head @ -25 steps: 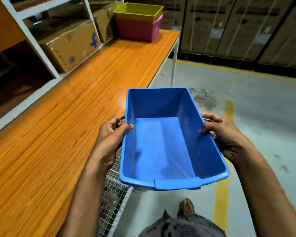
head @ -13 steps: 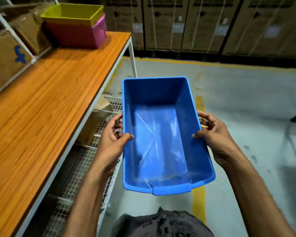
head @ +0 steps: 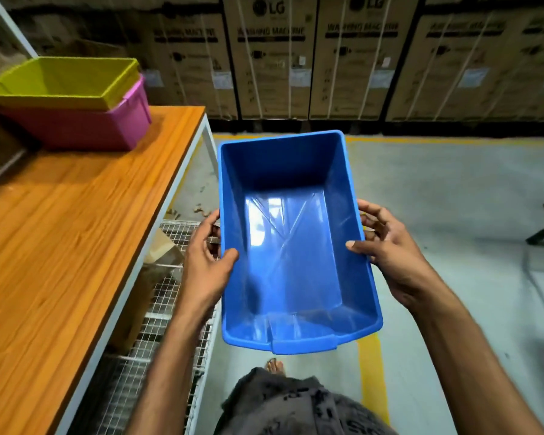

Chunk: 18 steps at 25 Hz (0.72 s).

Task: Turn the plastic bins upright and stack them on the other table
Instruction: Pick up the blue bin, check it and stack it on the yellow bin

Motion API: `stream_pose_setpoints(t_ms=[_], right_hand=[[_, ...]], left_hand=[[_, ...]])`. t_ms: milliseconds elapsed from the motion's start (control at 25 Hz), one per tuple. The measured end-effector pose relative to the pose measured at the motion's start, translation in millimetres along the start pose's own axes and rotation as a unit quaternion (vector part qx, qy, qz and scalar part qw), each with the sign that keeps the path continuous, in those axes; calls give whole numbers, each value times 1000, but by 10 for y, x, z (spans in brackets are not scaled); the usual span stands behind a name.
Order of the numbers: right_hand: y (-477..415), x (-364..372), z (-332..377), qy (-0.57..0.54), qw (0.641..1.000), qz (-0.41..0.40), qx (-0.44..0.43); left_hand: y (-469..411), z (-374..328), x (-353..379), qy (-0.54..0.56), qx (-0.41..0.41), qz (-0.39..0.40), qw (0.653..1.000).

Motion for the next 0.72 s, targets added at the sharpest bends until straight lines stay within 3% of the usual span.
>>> stream_pose_setpoints(t_ms=[320, 480, 720], right_hand=[[-1617, 19, 479, 12, 997, -10, -75], [-2583, -21, 723, 33, 993, 38, -106], [-4211, -111, 1299, 21, 981, 160, -105]], left_hand=[[-1685, -456, 49, -29, 66, -13, 997], [-2373, -523, 222, -43, 74, -76, 993], [-3457, -678, 456, 39, 49, -175, 983]])
Point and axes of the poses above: each hand's wrist, its own y-axis away from the middle knuckle, its own x-axis out of the palm, z = x × y, the point moved 1 cm from there along -y, towards the middle knuckle, and after that the axes turned 5 degrees about z, right-handed, at the moved point
